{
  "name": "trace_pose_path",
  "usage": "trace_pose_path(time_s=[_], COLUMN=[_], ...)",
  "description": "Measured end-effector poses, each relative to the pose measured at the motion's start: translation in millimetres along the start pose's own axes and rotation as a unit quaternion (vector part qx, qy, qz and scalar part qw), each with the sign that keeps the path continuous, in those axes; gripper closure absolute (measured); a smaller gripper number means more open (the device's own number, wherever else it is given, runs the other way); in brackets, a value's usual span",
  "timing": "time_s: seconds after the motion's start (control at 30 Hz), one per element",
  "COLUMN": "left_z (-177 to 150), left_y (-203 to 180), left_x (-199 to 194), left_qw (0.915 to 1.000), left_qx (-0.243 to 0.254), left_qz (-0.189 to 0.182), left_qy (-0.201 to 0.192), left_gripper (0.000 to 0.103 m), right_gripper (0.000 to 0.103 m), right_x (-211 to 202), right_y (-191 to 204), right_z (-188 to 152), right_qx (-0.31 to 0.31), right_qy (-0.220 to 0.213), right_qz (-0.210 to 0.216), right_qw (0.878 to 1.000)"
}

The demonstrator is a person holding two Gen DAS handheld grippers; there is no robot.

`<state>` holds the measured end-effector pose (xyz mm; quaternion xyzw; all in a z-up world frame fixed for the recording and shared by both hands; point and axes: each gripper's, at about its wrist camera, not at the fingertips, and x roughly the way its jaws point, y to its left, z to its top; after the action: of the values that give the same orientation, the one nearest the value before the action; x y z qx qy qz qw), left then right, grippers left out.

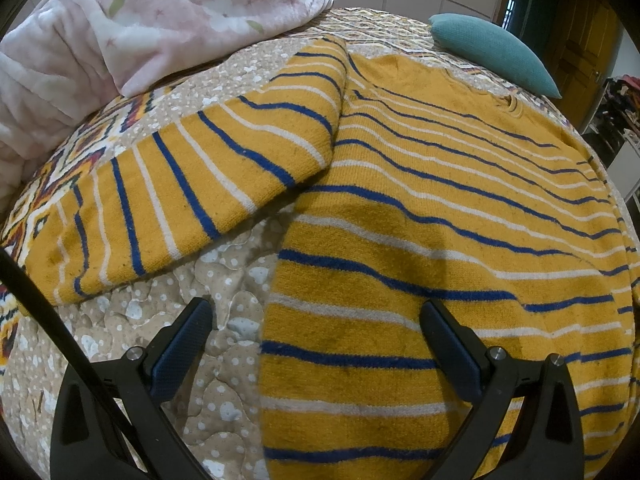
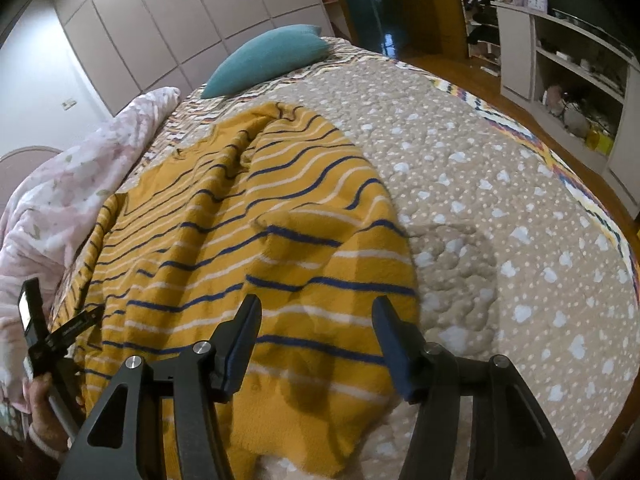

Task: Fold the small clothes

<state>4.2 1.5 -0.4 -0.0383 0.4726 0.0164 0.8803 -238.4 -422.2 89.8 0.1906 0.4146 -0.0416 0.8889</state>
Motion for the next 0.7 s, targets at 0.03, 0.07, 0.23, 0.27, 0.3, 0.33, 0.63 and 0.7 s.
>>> trace_pose_path(time_s=[0.03,0.07,0.23,0.27,0.3,0.33,0.63,0.7], left_z=[-0.3,-0.4,-11.2,-14.1,-16.9,-22.0,-52.5,-49.9], left_y=[1.3,2.7,7.8,8.7,9.5,9.6,7.5,5.3], left_x=[-1.1,-3.3,-47.9,-60.2,-72.7,-89.9,-181.6,-183.3], left_qw=[1.0000,1.0000,0.9981,0.9969,0.9957,0.9933,0.9788,0.9836], left_qx=[0.000,-0.001,-0.014,-0.015,-0.017,-0.017,-0.005,-0.003], left_qz=[-0.002,-0.003,0.031,0.036,0.043,0.053,0.040,0.036], left_qy=[-0.002,-0.003,-0.052,-0.068,-0.080,-0.101,-0.201,-0.176], left_gripper=[0.000,0.000,0.000,0.000,0.000,0.000,0.000,0.000], right_gripper=[0.041,0.041,0.040,0.040,0.039,0.039,0.038,0.038], right_x=[-0.4,0.1,0.6,-0.3,-1.7,0.2,0.6,0.3], right_y=[3.2,7.3,26.0,28.8,31.4,36.5,74.7,79.7], right_z=[-0.3,0.4,5.7,6.5,6.6,7.5,-5.0,-7.3], right_qx=[-0.005,-0.010,-0.020,-0.022,-0.025,-0.026,-0.066,-0.071], right_qy=[-0.003,-0.007,-0.031,-0.036,-0.040,-0.042,-0.052,-0.057], right_qz=[0.002,0.003,0.001,0.002,0.003,0.004,0.012,0.009], right_qw=[1.000,1.000,0.999,0.999,0.999,0.999,0.996,0.996])
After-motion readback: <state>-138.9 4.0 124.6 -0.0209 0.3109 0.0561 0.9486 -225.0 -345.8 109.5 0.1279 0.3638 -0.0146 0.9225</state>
